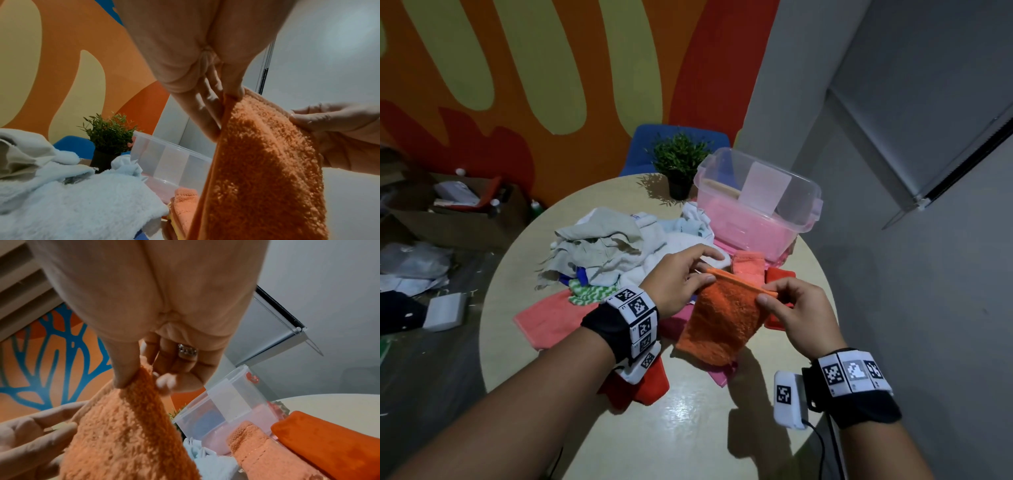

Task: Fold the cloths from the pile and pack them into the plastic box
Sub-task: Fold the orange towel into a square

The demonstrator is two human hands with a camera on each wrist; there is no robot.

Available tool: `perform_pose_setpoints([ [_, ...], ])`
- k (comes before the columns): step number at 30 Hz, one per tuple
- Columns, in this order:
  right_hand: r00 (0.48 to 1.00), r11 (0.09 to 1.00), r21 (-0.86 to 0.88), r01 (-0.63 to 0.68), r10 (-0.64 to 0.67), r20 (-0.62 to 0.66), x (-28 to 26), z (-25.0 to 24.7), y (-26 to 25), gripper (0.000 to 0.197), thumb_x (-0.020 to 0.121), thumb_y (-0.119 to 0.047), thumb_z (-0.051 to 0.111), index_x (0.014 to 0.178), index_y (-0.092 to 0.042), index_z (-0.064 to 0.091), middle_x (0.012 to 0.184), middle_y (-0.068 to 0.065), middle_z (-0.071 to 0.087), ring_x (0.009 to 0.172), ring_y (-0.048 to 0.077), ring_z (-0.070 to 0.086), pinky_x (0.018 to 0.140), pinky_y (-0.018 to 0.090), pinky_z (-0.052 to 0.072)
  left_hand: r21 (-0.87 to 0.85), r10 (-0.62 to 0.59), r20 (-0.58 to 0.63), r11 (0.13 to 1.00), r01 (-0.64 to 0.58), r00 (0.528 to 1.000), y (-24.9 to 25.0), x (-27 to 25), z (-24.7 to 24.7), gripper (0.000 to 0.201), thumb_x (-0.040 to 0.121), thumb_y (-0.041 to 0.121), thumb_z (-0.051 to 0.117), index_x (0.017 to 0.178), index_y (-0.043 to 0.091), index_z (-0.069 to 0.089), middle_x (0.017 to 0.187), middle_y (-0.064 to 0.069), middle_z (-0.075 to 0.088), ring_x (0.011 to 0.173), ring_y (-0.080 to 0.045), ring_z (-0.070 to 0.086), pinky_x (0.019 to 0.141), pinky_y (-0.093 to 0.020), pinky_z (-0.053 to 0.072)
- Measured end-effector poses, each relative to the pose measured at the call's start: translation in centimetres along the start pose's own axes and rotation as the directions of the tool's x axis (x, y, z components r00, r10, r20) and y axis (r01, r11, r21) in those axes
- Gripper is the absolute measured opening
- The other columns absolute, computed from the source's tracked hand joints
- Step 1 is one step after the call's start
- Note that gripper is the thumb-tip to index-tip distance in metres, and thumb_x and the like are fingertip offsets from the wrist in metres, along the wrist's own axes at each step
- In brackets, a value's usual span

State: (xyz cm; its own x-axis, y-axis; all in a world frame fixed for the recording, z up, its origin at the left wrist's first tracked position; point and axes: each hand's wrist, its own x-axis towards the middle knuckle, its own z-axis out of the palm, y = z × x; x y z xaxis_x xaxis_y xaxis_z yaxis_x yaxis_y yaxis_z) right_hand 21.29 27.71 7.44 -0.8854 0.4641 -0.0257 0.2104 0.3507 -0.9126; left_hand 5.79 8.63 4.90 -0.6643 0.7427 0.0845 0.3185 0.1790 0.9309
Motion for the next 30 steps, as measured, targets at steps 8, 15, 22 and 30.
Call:
perform_pose_setpoints([
  [8,0.999,0.999,-0.021,-0.026,0.027,0.033,0.8,1.6,-0.7,0.025,0.092,-0.001,0.063,0.102,-0.024,0.06,0.085,0.001,0.069,0.06,0.002,0.065,0.048,0.018,0.049,0.136,-0.017,-0.063,0.99,0.026,0.998,-0.3,0.8,-0.2,0.013,0.093,0.018,0.066,0.094,0.031,0.065,0.087,0.006,0.069,0.083,-0.012,0.068,0.081,-0.045,0.058],
  [15,0.985,0.985,0.033,0.17,-0.169,-0.02,0.7,0.3,-4.1,0.031,0.084,0.011,0.063,0.08,-0.02,0.067,0.074,-0.02,0.07,0.072,-0.001,0.063,0.067,0.011,0.047,-0.05,0.089,-0.133,0.994,-0.096,0.987,3.9,0.3,-1.8,0.018,0.089,0.004,0.069,0.103,0.016,0.071,0.093,-0.005,0.074,0.087,-0.015,0.071,0.083,-0.025,0.057],
  [22,0.935,0.966,-0.239,-0.094,0.169,0.313,-1.9,3.8,4.1,0.021,0.077,-0.01,0.061,0.062,-0.024,0.062,0.067,-0.002,0.066,0.068,0.01,0.063,0.074,0.039,0.053,0.111,-0.31,0.391,0.951,0.29,0.867,-3.2,-4.2,0.4,0.016,0.084,0.011,0.077,0.099,0.014,0.071,0.082,-0.003,0.077,0.078,-0.012,0.072,0.083,-0.032,0.055],
  [30,0.808,0.892,-0.407,-0.197,0.383,0.448,-3.9,7.2,12.1,0.021,0.08,-0.006,0.058,0.076,-0.027,0.057,0.082,-0.004,0.067,0.08,0.016,0.064,0.084,0.037,0.053,0.183,-0.461,0.484,0.884,0.429,0.744,-11.4,-8.3,4.4,0.029,0.083,0.016,0.078,0.105,0.028,0.062,0.084,0.005,0.073,0.076,-0.006,0.067,0.074,-0.025,0.053],
])
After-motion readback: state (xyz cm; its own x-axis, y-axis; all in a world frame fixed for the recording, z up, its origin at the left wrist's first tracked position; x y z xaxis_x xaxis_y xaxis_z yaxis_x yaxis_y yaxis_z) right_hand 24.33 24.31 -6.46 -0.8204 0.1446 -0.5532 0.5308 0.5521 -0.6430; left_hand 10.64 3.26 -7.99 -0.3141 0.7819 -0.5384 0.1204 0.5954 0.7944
